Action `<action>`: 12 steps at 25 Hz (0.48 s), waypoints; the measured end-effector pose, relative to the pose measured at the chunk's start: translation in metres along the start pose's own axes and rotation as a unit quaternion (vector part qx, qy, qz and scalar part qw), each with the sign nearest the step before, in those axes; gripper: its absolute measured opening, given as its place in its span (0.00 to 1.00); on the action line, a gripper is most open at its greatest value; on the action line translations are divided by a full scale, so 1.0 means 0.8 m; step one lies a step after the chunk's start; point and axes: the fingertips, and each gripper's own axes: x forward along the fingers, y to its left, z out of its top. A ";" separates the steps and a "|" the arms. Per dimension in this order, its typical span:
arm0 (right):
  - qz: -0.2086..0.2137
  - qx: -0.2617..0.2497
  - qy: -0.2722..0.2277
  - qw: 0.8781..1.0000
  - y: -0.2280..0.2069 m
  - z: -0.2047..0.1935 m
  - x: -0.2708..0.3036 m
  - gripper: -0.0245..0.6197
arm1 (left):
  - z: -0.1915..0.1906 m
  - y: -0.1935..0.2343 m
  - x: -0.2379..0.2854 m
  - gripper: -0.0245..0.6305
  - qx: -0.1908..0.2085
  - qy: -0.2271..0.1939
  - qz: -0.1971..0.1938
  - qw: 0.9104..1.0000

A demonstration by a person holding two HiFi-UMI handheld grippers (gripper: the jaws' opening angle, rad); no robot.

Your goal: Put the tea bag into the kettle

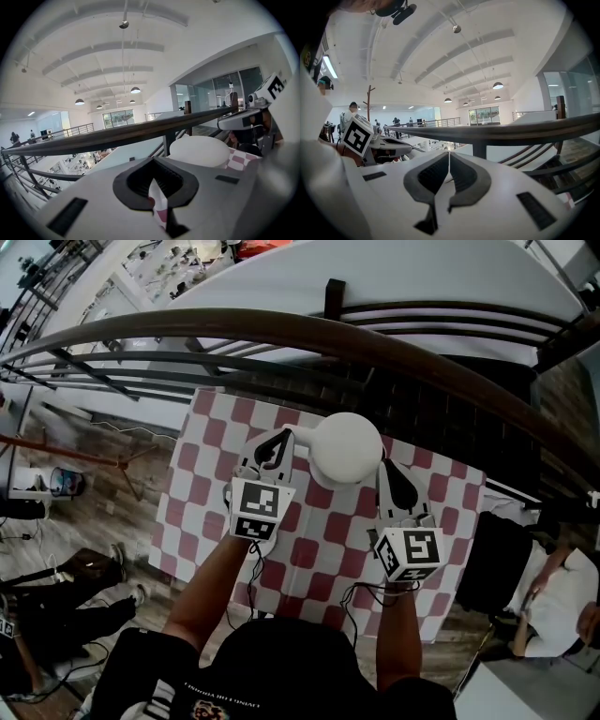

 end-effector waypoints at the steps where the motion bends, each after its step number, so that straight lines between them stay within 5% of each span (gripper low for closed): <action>1: -0.001 0.001 -0.002 1.000 0.000 0.000 0.000 0.06 | -0.001 0.000 0.000 0.04 0.000 0.000 -0.001 1.000; 12: 0.003 0.028 -0.012 1.000 0.005 0.005 0.001 0.12 | -0.006 0.001 -0.001 0.04 -0.028 0.011 -0.017 0.999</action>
